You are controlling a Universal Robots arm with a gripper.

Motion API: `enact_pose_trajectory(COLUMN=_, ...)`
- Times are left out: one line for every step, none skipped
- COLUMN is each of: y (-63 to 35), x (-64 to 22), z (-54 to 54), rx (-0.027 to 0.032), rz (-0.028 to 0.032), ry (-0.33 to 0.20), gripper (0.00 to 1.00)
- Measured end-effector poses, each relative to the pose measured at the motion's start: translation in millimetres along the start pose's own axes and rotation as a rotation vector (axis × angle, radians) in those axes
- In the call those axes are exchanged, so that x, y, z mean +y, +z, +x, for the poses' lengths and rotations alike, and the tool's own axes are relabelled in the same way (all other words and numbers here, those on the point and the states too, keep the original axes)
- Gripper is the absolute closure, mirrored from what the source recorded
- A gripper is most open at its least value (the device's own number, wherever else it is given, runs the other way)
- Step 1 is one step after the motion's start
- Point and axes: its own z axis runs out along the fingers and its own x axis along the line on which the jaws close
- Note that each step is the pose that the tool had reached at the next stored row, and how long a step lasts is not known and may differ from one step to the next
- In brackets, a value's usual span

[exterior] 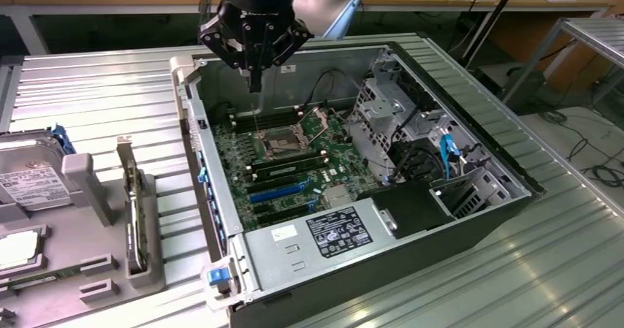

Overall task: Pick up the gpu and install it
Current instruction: 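Reach for the gpu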

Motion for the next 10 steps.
enact_pose_trajectory(y=-0.1, x=-0.1, z=1.0, rx=0.0, rz=0.0001, ry=0.0, gripper=0.89)
enact_pose_trajectory(y=-0.1, x=-0.1, z=1.7, rx=0.0, rz=0.0, ry=0.0, gripper=0.89)
enact_pose_trajectory(y=-0.1, x=-0.2, z=2.5, rx=0.0, rz=0.0001, ry=0.0, gripper=0.89)
enact_pose_trajectory(y=-0.1, x=-0.2, z=3.3, rx=0.0, rz=0.0001, ry=0.0, gripper=0.89)
enact_pose_trajectory(y=-0.1, x=-0.3, z=4.2, rx=0.0, rz=0.0001, ry=0.0, gripper=0.89)
enact_pose_trajectory(y=-0.2, x=-0.4, z=5.0, rx=0.0001, rz=0.0001, ry=0.0, gripper=0.89)
enact_pose_trajectory(y=-0.2, x=-0.4, z=5.7, rx=0.0, rz=0.0001, ry=0.0, gripper=0.89)
enact_pose_trajectory(y=-0.2, x=-0.5, z=6.4, rx=0.0, rz=0.0, ry=0.0, gripper=0.89)
enact_pose_trajectory(y=-0.2, x=-0.5, z=7.1, rx=0.0, rz=0.0, ry=0.0, gripper=0.89)
enact_pose_trajectory(y=-0.2, x=-0.6, z=8.0, rx=0.0, rz=0.0, ry=0.0, gripper=0.89)
